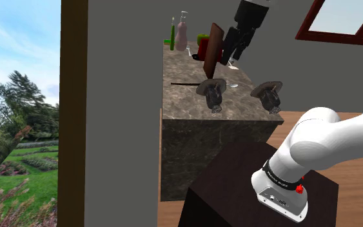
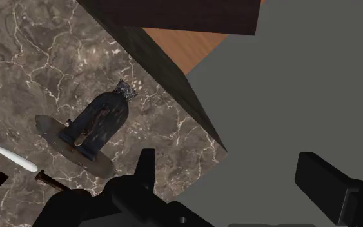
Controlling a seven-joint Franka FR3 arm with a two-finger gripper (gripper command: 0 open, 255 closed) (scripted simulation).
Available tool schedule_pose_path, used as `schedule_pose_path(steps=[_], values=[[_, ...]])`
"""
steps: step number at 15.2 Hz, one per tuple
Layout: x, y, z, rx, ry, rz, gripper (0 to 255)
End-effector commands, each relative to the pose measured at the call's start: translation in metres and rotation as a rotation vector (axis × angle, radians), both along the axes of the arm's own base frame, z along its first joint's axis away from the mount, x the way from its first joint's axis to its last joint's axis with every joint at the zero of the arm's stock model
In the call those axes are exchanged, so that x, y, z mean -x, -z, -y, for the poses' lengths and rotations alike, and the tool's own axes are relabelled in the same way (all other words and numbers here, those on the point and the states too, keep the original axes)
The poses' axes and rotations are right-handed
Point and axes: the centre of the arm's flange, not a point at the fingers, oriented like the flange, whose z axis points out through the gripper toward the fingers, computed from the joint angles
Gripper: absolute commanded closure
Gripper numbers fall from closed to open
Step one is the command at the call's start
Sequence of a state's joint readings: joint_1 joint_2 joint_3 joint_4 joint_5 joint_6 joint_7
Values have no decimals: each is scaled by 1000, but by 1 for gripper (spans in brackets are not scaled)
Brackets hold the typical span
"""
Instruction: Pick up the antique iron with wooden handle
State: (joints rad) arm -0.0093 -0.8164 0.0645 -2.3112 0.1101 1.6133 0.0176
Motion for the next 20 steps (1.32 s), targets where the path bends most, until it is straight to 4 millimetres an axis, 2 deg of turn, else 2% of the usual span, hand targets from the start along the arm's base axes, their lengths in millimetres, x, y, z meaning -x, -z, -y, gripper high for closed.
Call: schedule_pose_path(steps=[1,11,20], values=[[0,0,0,0,0,0,0],[-34,110,50,20,307,51,0],[-54,207,105,39,583,96,0]])
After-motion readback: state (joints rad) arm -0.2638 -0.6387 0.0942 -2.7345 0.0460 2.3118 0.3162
